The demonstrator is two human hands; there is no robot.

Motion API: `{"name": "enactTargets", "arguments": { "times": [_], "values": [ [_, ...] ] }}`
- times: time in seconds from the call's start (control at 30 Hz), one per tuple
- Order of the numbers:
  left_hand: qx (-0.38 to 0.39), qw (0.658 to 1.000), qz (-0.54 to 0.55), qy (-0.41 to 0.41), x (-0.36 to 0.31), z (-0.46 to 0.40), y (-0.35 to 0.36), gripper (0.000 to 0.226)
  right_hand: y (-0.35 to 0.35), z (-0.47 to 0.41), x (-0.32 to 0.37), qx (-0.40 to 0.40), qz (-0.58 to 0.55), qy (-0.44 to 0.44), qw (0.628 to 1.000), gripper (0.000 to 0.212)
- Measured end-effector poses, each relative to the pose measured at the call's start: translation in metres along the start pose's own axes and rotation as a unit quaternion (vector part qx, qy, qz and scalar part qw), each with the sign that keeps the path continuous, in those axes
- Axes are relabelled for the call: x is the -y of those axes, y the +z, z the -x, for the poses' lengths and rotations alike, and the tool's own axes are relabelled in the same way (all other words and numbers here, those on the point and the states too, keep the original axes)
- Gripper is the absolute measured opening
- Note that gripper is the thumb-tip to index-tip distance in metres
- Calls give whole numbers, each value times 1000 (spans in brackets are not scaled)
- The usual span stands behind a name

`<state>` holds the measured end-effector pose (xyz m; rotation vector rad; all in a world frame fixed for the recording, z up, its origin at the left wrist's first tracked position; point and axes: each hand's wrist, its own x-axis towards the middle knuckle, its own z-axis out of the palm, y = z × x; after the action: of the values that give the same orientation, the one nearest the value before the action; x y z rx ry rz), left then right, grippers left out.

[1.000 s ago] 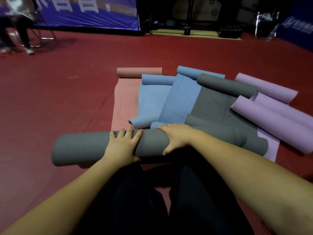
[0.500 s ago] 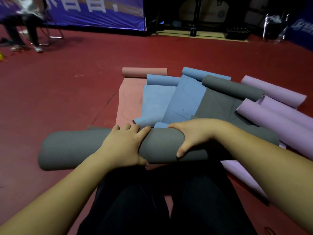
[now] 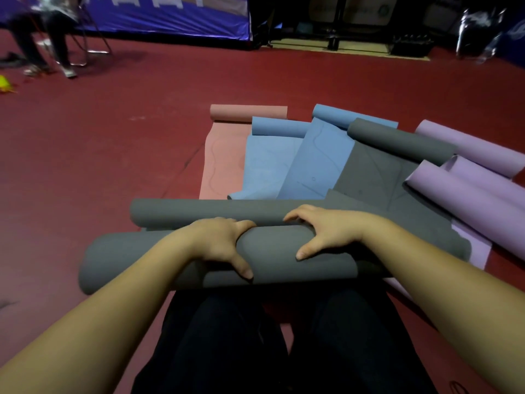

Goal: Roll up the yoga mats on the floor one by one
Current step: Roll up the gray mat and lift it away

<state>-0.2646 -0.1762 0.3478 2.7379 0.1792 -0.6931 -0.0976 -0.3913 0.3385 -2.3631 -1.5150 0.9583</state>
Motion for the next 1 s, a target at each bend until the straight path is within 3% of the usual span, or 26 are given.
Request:
{"name": "enactTargets", "arguments": {
  "times": [0.17, 0.33, 0.43, 0.6, 0.7, 0.83, 1.0],
  "values": [
    [83, 989, 126, -10, 10, -22, -14, 89, 20, 21, 4, -111, 109, 20, 988, 72],
    [156, 958, 237, -27, 19, -45, -22, 81, 50, 25, 16, -163, 242, 59, 955, 115],
    [202, 933, 292, -50, 23, -55, -26, 83, 57, 17, 18, -168, 267, 78, 946, 121],
    [228, 904, 355, -71, 23, -57, -29, 58, 46, 2, 8, -151, 246, 69, 955, 121],
    [172, 919, 350, -60, 28, -56, -25, 57, 42, -4, 5, -129, 250, 65, 957, 126],
    [-3, 981, 196, -11, 34, -50, -16, 79, 41, -5, 2, -128, 255, 65, 956, 125],
    [-200, 978, 39, 42, 37, -35, 12, 83, 40, -9, 3, -129, 231, 67, 962, 117]
  ]
}}
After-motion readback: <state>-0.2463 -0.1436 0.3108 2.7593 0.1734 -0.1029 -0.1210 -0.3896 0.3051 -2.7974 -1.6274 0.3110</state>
